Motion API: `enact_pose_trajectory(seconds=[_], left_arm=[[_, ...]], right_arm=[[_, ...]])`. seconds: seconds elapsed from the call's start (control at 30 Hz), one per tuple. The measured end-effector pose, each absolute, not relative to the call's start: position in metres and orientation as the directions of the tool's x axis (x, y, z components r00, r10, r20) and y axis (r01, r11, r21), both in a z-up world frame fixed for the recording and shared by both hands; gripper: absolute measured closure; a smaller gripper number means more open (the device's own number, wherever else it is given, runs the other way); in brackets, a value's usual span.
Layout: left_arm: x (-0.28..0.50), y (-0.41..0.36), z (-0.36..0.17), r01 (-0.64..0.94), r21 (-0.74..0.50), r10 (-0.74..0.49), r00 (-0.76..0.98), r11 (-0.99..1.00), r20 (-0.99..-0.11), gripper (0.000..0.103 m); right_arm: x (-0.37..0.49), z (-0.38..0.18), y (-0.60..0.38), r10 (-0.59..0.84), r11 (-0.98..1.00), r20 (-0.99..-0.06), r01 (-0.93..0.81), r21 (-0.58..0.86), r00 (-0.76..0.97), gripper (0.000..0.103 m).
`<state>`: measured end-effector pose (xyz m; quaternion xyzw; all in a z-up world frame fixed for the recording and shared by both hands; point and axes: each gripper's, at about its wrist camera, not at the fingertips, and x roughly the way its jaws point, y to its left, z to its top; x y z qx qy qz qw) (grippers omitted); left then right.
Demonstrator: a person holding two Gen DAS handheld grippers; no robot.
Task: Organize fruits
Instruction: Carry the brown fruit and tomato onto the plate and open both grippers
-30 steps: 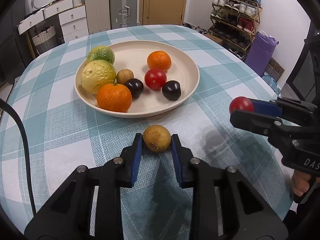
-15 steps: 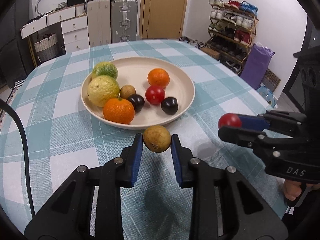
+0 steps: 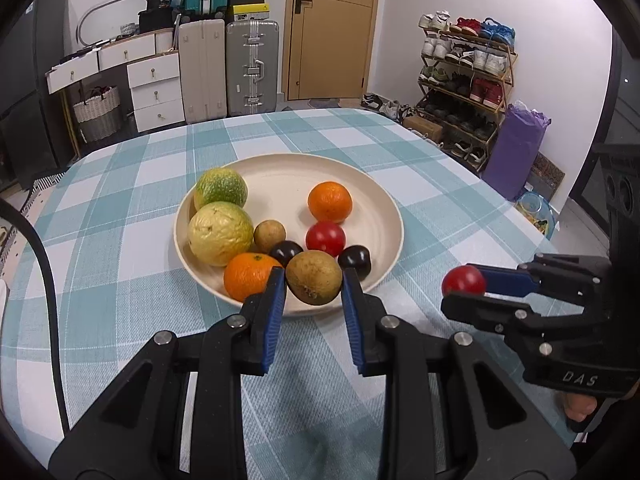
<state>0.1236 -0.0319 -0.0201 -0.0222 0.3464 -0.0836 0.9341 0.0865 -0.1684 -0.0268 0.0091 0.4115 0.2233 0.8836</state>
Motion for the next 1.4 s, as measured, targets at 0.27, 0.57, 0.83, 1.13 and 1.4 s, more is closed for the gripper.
enact_pose_trajectory(seconds=[0.27, 0.57, 0.83, 1.13, 1.4], left_arm=[[0.139, -0.032, -0.024, 0.142, -0.103, -0.175, 0.752, 0.984, -0.636, 0.078], [0.149, -0.030, -0.028, 0.148, -0.117, -0.188, 0.747, 0.982, -0.637, 0.078], [0.151, -0.029, -0.029, 0.141, -0.120, -0.185, 0.748, 0.983, -0.638, 0.078], [0.151, -0.029, -0.029, 0.139, -0.120, -0.184, 0.748, 0.983, -0.638, 0.078], [0.151, -0.030, -0.029, 0.133, -0.120, -0.179, 0.752, 0.984, -0.635, 0.078]], right_arm=[[0.100, -0.015, -0.166, 0.397, 0.902, -0.705, -0.391, 0.183, 0.588, 0.071], [0.126, -0.009, -0.157, 0.400, 0.901, -0.688, -0.399, 0.172, 0.606, 0.071], [0.147, -0.013, -0.149, 0.401, 0.901, -0.686, -0.395, 0.177, 0.607, 0.071], [0.162, -0.031, -0.148, 0.380, 0.911, -0.711, -0.373, 0.177, 0.591, 0.071], [0.164, -0.035, -0.148, 0.371, 0.915, -0.716, -0.363, 0.174, 0.592, 0.071]])
